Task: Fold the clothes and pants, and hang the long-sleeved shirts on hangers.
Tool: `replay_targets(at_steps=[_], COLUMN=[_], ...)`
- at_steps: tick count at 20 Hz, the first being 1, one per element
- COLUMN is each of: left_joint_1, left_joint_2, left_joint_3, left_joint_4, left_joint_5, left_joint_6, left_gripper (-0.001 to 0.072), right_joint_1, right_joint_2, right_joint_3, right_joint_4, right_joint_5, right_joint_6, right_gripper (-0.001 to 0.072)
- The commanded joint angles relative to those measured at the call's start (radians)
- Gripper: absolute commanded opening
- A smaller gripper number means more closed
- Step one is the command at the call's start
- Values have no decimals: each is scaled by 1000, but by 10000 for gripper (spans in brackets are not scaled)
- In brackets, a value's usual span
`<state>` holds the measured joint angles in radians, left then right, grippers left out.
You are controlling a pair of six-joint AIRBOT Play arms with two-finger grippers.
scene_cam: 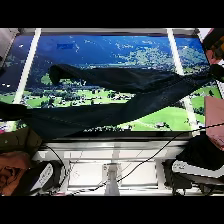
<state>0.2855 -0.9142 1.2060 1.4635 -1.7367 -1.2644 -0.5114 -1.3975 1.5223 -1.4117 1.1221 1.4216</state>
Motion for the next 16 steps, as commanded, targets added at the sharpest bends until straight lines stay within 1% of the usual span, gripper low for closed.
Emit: replay_targets(at_steps=[1, 4, 7, 9, 12, 14, 16], left_joint_1=[11, 29, 34, 34, 34, 34, 31], left_joint_2=[-243, -492, -655, -700, -706, -706, -707], left_joint_3=[0, 5, 39, 70, 130, 172, 178], left_joint_4=[-25, -2, 17, 40, 89, 77, 21], left_joint_5=[61, 167, 200, 238, 363, 497, 659], left_joint_6=[98, 106, 106, 106, 106, 105, 105], left_gripper=[15, 16, 15, 16, 16, 18, 19], right_joint_1=[0, 0, 0, 0, 0, 0, 0], right_joint_2=[0, 0, 0, -3, -21, -27, -30], right_joint_3=[0, 0, 0, -1, -2, -31, -74], right_joint_4=[-19, -31, -34, -34, -33, -32, -28], right_joint_5=[3, 5, 28, 39, 63, 66, 61], right_joint_6=[-3, -3, -3, -3, 1, 2, 9], right_gripper=[56, 56, 56, 56, 55, 56, 55])
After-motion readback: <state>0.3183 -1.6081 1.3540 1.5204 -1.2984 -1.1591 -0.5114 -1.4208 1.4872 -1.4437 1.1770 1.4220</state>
